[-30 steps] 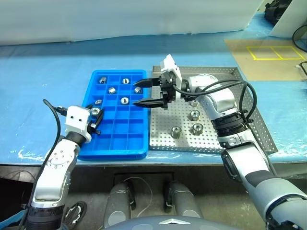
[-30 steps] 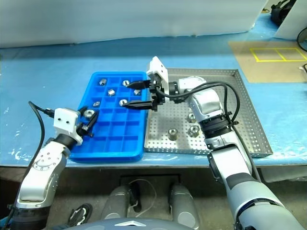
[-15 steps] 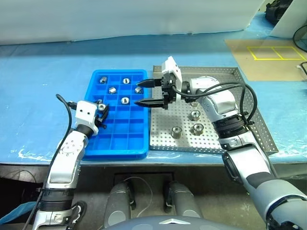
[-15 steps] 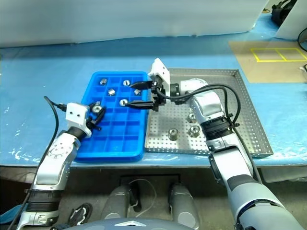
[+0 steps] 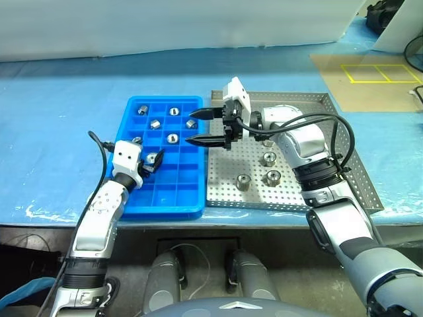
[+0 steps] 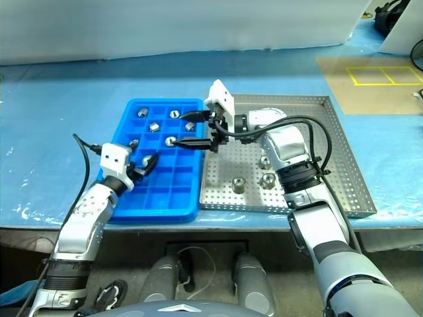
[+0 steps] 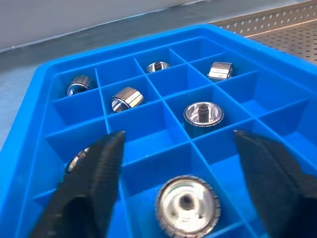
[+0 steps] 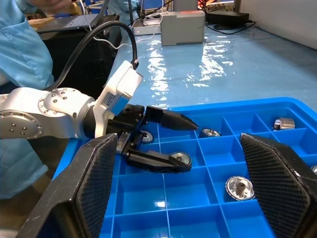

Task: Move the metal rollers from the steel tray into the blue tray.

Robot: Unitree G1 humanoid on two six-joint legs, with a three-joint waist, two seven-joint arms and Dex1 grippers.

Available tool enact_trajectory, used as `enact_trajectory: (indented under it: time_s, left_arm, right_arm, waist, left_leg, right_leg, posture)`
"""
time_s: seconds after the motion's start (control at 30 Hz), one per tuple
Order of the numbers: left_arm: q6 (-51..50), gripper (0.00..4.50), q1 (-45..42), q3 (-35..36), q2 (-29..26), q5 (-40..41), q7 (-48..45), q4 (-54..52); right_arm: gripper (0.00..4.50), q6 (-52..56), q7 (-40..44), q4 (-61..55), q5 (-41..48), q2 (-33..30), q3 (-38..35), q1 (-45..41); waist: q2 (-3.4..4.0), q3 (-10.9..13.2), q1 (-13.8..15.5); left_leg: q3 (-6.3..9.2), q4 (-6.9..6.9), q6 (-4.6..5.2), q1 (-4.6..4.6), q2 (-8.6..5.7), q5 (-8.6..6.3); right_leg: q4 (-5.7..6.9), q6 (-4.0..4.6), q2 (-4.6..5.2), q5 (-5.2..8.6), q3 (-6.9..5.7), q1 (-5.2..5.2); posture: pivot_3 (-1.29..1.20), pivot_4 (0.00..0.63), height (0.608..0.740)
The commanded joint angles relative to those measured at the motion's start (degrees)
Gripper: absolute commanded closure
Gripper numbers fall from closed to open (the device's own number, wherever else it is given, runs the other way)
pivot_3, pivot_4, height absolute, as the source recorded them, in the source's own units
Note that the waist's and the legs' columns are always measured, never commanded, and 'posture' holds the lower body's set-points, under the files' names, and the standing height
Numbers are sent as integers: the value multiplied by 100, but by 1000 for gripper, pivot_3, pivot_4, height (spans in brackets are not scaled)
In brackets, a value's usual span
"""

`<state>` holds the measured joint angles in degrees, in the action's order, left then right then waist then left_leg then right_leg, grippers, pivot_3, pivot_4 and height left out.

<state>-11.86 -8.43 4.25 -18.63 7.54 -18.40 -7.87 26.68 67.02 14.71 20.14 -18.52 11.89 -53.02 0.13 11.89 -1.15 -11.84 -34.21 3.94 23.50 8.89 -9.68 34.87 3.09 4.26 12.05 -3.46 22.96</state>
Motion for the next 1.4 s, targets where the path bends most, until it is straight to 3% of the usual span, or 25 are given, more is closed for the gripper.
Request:
enact_trajectory:
  time_s: [0.03, 0.17, 0.3, 0.6, 0.77, 0.93, 1.17, 1.4]
  left_arm:
    - [-150, 482, -290, 46, -24, 86, 14, -434]
    - [-581, 482, -589, -41, -141, 521, -429, -952]
    - [-1296, 482, -1026, -99, -318, 1487, -1159, -1502]
    - [-2231, 482, -2217, -1170, -849, 2187, -3161, -743]
    - [-1701, 482, -2638, -2122, -1235, 1520, -4459, 359]
    - [-760, 482, -3093, -2669, -1054, 734, -4992, 1605]
    - [72, 482, -3445, -2733, -513, 165, -5096, 2863]
    - [73, 482, -3352, -2734, -705, -53, -5629, 2902]
  right_arm:
    - [397, -77, -54, -270, 8, -68, -129, -49]
    - [397, -32, -89, -365, -38, -260, -133, 85]
    - [397, 54, -158, -566, -34, -576, -245, 306]
    - [397, 584, -634, -1138, 179, -1191, -842, 921]
    - [397, 970, -1120, -1928, 379, -1409, -1303, 1436]
    - [397, 1219, -1592, -2610, 481, -1490, -1587, 1923]
    - [397, 1420, -2092, -3180, 663, -1469, -1758, 2336]
    - [397, 1549, -2182, -3397, 853, -1543, -1738, 2497]
  waist:
    - [0, 0, 3]
    - [-1, -1, 9]
    - [-1, -1, -23]
    - [-2, -3, -308]
    - [1, -4, -651]
    - [0, -4, -1083]
    - [0, -4, -1660]
    - [0, -4, -2140]
  left_leg:
    - [0, 0, 0, 0, 0, 0]
    - [0, -2, 0, 1, -1, 0]
    - [-3, -2, 1, 0, -1, 0]
    - [-13, -4, 9, -19, -4, -5]
    - [-17, -4, 11, -14, -3, -5]
    - [-15, -9, 23, -8, -7, -11]
    - [-3, -33, 59, 19, -13, -24]
    - [21, -45, 78, 52, -13, -28]
  right_leg:
    - [0, 0, 0, 0, 0, 0]
    - [-1, 1, 0, -1, 0, -2]
    - [-2, 1, 0, -1, 1, -3]
    - [-8, 2, 0, -1, 13, -20]
    - [-8, 1, -6, -1, 16, -12]
    - [-19, -4, -6, 1, 16, -18]
    - [-37, -16, -5, 7, -4, -22]
    - [-58, -52, -3, 23, -43, -22]
  posture:
    - [-393, 150, 740]
    - [-427, 150, 740]
    - [-494, 150, 740]
    - [-677, 150, 740]
    - [-778, 150, 740]
    - [-867, 150, 740]
    - [-942, 150, 740]
    - [-941, 150, 740]
